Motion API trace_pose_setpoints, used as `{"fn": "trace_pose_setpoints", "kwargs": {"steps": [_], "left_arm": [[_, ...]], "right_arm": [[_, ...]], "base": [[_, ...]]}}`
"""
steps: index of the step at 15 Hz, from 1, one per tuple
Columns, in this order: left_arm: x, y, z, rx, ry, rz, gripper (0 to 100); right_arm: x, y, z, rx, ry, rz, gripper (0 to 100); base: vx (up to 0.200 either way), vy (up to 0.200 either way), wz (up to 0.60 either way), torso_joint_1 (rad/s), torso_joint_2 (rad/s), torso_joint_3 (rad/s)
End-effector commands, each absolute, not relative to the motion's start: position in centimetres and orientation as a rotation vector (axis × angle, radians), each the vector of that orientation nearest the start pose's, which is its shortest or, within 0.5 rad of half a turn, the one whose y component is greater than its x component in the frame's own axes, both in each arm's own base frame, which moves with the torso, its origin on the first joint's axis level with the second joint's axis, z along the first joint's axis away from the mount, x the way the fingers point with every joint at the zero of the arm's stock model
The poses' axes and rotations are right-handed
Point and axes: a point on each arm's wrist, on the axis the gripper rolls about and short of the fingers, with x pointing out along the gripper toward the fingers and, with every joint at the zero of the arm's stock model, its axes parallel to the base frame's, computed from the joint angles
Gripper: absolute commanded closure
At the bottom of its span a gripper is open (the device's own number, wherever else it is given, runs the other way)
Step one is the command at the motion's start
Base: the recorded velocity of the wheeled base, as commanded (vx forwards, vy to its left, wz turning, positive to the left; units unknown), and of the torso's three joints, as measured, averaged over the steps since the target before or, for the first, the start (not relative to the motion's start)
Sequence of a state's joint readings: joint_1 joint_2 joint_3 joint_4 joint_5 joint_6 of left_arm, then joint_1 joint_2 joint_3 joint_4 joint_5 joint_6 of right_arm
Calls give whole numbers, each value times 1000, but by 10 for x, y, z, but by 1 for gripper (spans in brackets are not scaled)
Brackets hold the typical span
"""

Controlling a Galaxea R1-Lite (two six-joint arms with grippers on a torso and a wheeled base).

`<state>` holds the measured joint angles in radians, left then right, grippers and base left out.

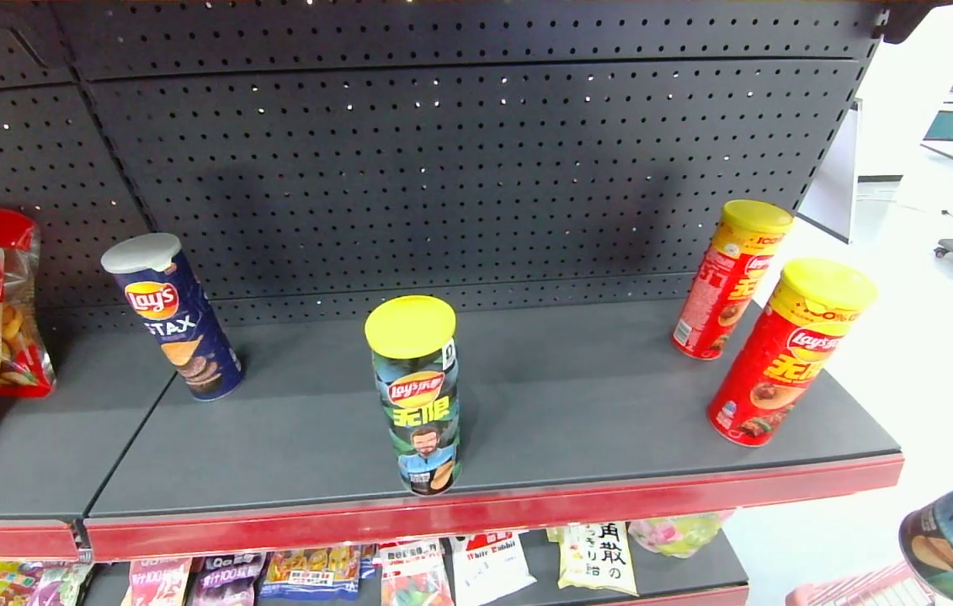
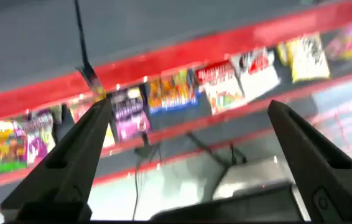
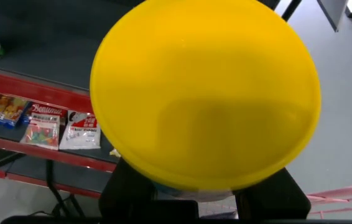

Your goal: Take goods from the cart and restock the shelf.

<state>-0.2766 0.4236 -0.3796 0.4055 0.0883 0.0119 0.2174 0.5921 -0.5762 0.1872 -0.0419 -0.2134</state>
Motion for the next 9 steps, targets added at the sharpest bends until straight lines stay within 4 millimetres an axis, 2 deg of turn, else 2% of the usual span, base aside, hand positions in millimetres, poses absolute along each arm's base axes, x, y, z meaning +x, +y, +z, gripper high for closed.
{"fn": "trace_pose_setpoints", "kwargs": {"steps": [1, 4, 7, 9], "left_arm": [[-14, 6, 145, 80, 366, -186, 0], [-14, 6, 145, 82, 366, -184, 0], [-14, 6, 142, 82, 372, -184, 0], [-18, 7, 134, 80, 358, -186, 0]], "right_arm": [[28, 5, 219, -238, 186, 205, 100], [29, 6, 219, -238, 191, 210, 100], [37, 8, 219, -235, 214, 250, 100], [57, 14, 227, -228, 205, 299, 100]], "base": [[0, 0, 600, 2, 2, 2], [0, 0, 600, -1, -1, 4], [0, 0, 0, 0, 0, 0], [0, 0, 0, 0, 0, 0]]}}
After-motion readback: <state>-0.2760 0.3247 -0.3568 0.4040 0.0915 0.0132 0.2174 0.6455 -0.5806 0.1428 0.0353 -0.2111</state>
